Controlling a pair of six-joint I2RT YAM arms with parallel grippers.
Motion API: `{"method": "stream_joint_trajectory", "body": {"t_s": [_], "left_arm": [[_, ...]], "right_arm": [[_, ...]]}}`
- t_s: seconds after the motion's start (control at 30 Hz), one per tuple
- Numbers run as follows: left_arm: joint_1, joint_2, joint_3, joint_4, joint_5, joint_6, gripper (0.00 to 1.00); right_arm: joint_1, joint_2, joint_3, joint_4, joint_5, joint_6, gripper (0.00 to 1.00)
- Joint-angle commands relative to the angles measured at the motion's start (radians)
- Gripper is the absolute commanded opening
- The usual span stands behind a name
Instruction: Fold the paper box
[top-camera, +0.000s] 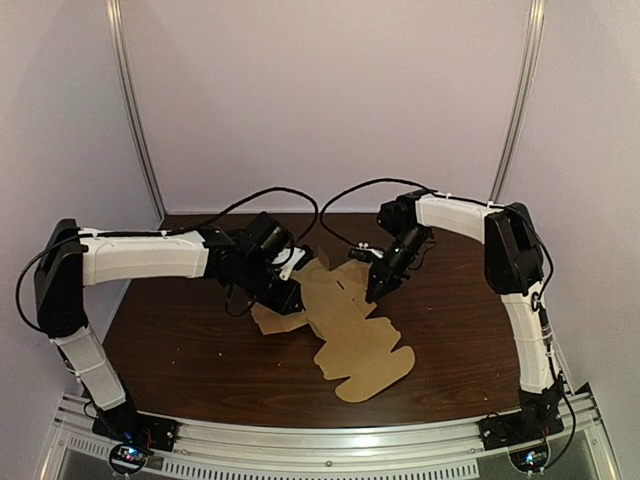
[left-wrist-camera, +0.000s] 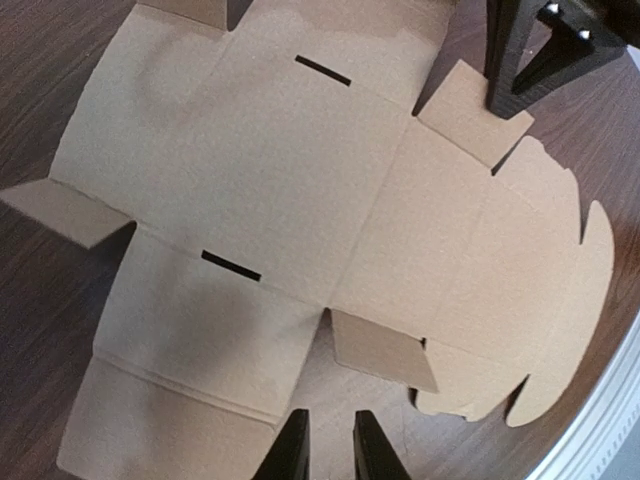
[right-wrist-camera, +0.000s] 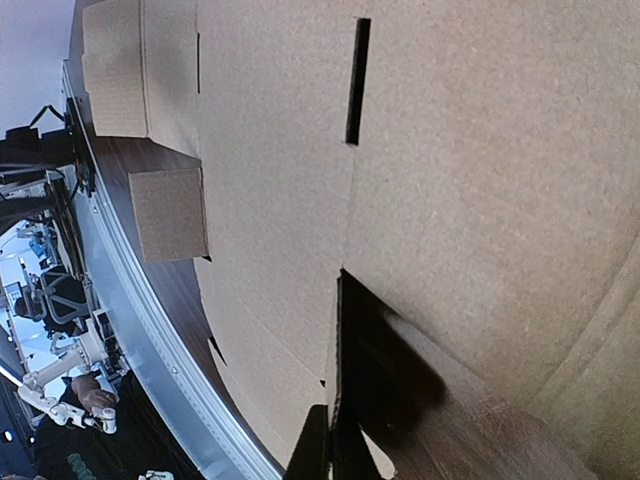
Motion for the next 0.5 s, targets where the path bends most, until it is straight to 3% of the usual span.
{"method": "stream_joint_trajectory", "body": {"t_s": [0.0,0.27,0.47], "left_arm": [[0.009,0.078,0.023,0.146,0.034,0.008,0.15],[0.031,0.261,0.163,0.204,0.062,0.009,0.07],[0.067,0.347,0.171,0.294,0.098,-0.051,0.02]], "right_arm": [[0.003,-0.022,-0.034,-0.061,0.051,-0.043,0.00],[0.003,0.017,-0.024,-0.064,0.058,-0.046,0.00],[0.002,0.026,-0.036,-0.048,0.062,-0.046,0.01]]}}
